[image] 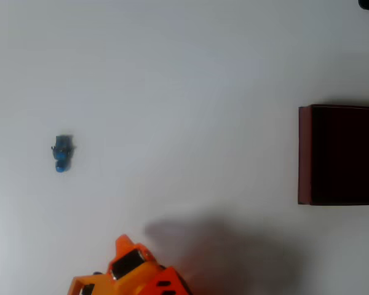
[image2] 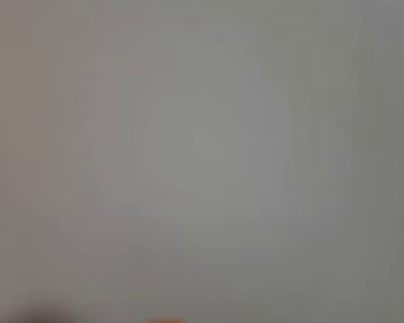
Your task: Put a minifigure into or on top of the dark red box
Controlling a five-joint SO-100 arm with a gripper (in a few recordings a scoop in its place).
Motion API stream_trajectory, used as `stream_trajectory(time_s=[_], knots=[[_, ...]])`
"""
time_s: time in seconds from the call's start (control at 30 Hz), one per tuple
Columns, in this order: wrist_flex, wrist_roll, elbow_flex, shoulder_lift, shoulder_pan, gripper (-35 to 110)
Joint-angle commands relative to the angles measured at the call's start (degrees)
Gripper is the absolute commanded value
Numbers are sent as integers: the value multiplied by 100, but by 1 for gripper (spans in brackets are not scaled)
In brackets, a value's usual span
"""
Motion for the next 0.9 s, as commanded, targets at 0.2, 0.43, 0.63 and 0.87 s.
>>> stream_trajectory(time_s=[0.2, 0.43, 0.63, 0.87], knots=[[44, -141, -123, 79, -62, 0], [70, 105, -123, 79, -62, 0], [-940, 2689, 220, 18, 105, 0], [325, 6179, -545, -229, 773, 8]])
